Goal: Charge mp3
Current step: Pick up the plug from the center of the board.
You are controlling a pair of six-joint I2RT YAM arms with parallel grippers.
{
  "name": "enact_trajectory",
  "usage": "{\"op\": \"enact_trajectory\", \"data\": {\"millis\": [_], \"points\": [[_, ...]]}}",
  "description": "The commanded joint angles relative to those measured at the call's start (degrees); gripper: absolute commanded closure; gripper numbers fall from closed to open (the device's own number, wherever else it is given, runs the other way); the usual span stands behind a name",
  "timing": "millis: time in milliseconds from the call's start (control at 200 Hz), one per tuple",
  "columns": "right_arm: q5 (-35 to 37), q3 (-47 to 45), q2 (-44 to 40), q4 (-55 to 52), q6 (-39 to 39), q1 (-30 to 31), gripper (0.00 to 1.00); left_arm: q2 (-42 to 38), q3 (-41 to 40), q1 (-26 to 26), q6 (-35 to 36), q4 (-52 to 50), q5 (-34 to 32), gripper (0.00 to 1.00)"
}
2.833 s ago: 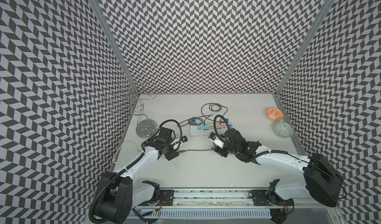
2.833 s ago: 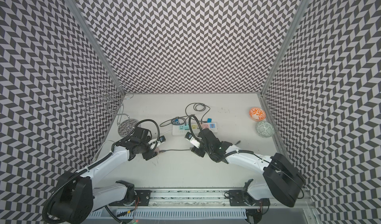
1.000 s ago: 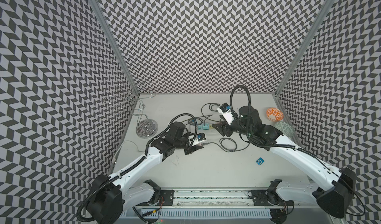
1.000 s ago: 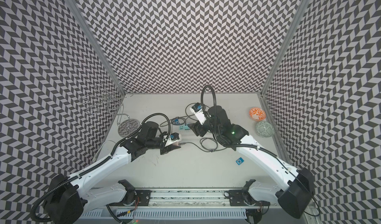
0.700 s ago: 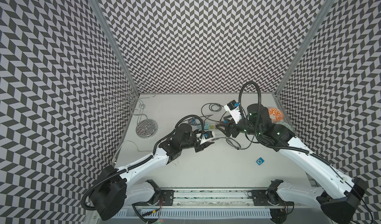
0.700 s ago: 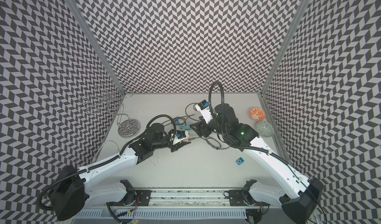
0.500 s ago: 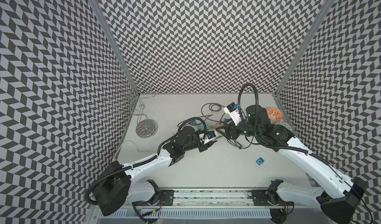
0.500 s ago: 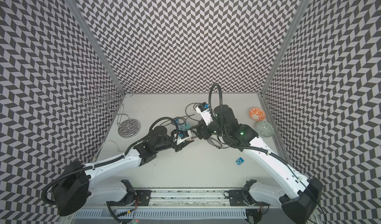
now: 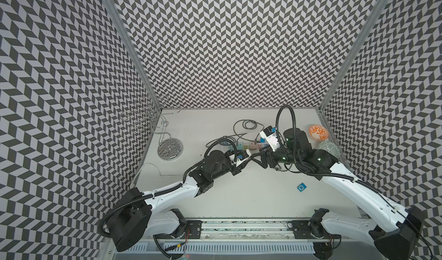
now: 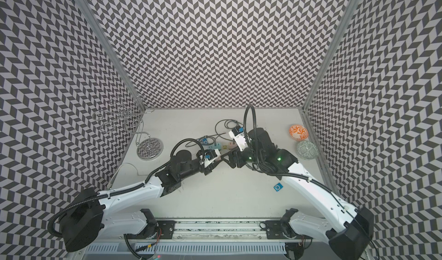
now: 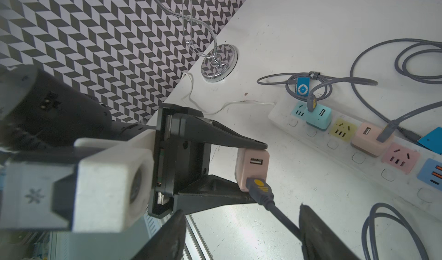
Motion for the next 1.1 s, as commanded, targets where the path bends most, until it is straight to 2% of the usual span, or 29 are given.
{"op": "enact_trajectory", "data": {"millis": [0, 90, 346, 716, 971, 1092], "points": [[5.5, 4.7, 0.1, -2.7, -0.6, -0.4, 0.23, -1.3, -0.4, -0.5, 0.5, 5.9, -0.4, 0.73], [6.1, 5.0, -0.7, -2.5, -2.9, -1.7, 0.18, -1.5, -1.0, -1.1, 2.0, 6.4, -0.3, 0.73], [-2.5, 5.5, 3.9, -2.9, -5.2, -2.6, 0.23, -3.1, -2.2, -2.7, 4.5, 9.6, -1.7, 0.72], [-12.2, 3.6, 7.1, -0.7, -4.9, -2.6, 0.39, -3.0, -2.4, -5.7, 7.1, 12.5, -8.7, 0.73], [-13.8, 3.1, 8.3, 1.1, -3.5, -2.5, 0.44, -2.9, -2.2, -7.3, 8.7, 13.6, -10.8, 0.73], [-14.6, 2.7, 8.9, 2.6, -2.7, -2.6, 0.53, -2.5, -1.9, -8.3, 9.9, 13.4, -12.2, 0.73]]}}
